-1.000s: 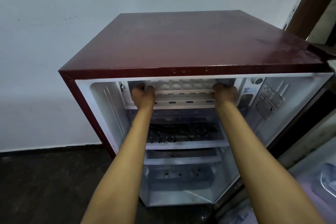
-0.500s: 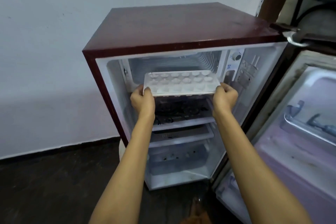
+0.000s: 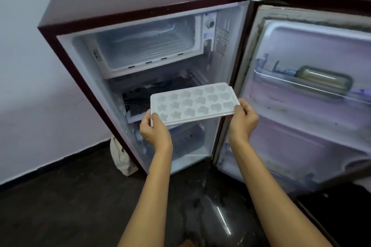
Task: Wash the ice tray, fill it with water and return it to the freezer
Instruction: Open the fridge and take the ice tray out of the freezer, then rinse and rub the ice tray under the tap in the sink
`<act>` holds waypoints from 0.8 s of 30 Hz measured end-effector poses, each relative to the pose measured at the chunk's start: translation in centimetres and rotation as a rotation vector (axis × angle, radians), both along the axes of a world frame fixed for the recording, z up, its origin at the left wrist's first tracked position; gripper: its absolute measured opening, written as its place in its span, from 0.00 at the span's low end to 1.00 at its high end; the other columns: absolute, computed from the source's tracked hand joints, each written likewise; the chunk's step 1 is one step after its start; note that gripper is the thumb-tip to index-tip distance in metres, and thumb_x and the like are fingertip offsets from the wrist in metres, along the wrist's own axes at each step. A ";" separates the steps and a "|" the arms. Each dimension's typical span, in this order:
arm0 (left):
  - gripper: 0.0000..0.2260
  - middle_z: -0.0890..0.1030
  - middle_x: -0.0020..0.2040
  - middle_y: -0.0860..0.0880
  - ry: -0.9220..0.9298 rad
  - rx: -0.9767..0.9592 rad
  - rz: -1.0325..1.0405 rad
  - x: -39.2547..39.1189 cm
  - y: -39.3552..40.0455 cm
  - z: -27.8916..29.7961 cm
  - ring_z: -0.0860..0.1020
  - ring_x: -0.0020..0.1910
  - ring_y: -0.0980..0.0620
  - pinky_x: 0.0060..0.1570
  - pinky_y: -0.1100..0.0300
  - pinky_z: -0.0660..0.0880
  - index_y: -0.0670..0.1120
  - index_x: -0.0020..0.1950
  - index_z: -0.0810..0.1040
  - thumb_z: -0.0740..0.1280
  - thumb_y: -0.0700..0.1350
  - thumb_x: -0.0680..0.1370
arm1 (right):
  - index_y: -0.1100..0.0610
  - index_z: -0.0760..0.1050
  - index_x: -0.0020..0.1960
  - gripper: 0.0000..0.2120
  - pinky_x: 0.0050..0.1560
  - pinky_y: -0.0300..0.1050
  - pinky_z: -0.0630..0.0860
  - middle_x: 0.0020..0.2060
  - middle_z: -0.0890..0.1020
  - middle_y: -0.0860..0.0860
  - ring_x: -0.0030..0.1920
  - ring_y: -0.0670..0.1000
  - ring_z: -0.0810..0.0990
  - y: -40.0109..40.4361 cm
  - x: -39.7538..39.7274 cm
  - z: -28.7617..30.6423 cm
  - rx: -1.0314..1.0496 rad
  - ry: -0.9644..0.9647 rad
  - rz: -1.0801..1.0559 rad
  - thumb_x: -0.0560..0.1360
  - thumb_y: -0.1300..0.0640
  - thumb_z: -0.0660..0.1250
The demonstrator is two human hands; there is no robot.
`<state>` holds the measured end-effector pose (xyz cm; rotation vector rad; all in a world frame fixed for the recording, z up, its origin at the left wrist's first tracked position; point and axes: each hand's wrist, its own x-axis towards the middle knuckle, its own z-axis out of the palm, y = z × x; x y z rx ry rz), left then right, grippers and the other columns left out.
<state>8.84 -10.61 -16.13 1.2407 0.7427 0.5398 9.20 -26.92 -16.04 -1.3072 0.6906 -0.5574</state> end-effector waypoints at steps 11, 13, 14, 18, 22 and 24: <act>0.12 0.81 0.53 0.47 0.010 -0.053 -0.210 -8.6 -9.5 -0.7 0.79 0.49 0.53 0.40 0.69 0.77 0.41 0.58 0.79 0.63 0.42 0.78 | 0.57 0.81 0.55 0.14 0.53 0.55 0.80 0.48 0.83 0.50 0.51 0.52 0.82 -9.1 -12.5 -1.2 0.015 -0.016 -0.234 0.74 0.66 0.61; 0.10 0.82 0.52 0.46 0.014 -0.048 -0.269 -10.7 -11.3 -1.0 0.78 0.46 0.55 0.37 0.71 0.75 0.41 0.56 0.80 0.63 0.42 0.78 | 0.56 0.81 0.52 0.14 0.53 0.56 0.80 0.46 0.83 0.49 0.50 0.52 0.82 -10.7 -15.5 -1.2 0.012 -0.013 -0.300 0.73 0.66 0.61; 0.10 0.82 0.53 0.46 0.020 -0.046 -0.301 -11.8 -12.3 -1.0 0.78 0.45 0.56 0.36 0.71 0.74 0.41 0.56 0.80 0.63 0.42 0.78 | 0.55 0.81 0.52 0.14 0.53 0.57 0.80 0.45 0.83 0.49 0.50 0.53 0.82 -11.6 -17.0 -1.1 0.014 -0.013 -0.336 0.73 0.66 0.61; 0.11 0.81 0.54 0.46 0.022 -0.035 -0.406 -16.5 -16.0 -0.9 0.78 0.48 0.54 0.35 0.72 0.75 0.40 0.58 0.79 0.63 0.41 0.78 | 0.59 0.81 0.56 0.15 0.56 0.48 0.79 0.50 0.83 0.52 0.53 0.51 0.81 -14.6 -23.4 -0.9 0.040 -0.004 -0.497 0.73 0.66 0.61; 0.10 0.80 0.52 0.50 0.043 -0.045 -0.536 -21.3 -19.8 -0.9 0.78 0.47 0.56 0.37 0.71 0.74 0.43 0.56 0.79 0.64 0.41 0.77 | 0.57 0.81 0.56 0.15 0.55 0.43 0.79 0.49 0.82 0.48 0.53 0.47 0.80 -17.3 -30.3 -0.6 0.006 -0.012 -0.629 0.73 0.64 0.61; 0.10 0.81 0.51 0.50 0.051 -0.049 -0.600 -23.6 -21.9 -0.9 0.79 0.47 0.55 0.39 0.68 0.75 0.43 0.56 0.80 0.64 0.42 0.77 | 0.57 0.80 0.57 0.15 0.54 0.42 0.79 0.47 0.81 0.45 0.51 0.46 0.80 -18.6 -33.6 -0.3 0.021 -0.019 -0.698 0.74 0.65 0.61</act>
